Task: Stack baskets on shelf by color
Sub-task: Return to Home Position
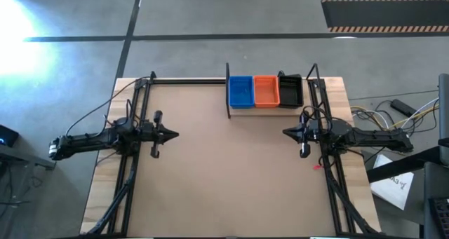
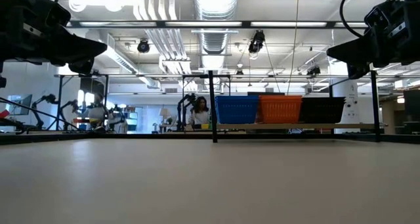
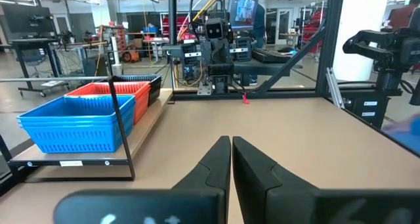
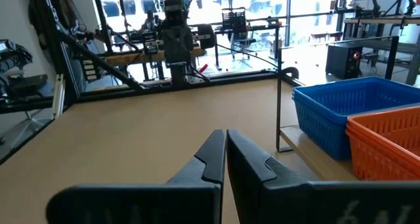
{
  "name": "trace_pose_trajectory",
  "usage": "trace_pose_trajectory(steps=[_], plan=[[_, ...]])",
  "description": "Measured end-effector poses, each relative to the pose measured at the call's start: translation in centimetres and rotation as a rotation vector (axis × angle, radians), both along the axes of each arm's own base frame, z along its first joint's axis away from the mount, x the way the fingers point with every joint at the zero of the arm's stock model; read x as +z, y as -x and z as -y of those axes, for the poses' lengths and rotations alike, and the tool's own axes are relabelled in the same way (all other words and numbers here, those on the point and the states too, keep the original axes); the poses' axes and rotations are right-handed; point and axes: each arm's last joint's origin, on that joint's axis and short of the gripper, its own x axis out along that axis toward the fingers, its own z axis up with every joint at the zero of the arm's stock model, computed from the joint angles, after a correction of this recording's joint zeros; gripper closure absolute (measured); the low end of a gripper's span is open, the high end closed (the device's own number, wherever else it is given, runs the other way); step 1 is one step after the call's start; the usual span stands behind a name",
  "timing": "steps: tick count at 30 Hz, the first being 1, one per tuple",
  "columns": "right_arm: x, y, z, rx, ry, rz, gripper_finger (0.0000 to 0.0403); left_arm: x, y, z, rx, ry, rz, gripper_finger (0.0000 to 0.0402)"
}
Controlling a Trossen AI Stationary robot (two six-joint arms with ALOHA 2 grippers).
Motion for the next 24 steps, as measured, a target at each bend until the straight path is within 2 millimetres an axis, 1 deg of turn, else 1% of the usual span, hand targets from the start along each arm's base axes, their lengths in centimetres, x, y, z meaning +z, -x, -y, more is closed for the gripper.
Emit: trace_pose_trajectory(steps=[24], plan=[[0.02,0.00,0.00,0.000,0.000,0.001,0.0394,-0.08,-0.05,-0.01,0.000,0.001,-0.010,0.0402]])
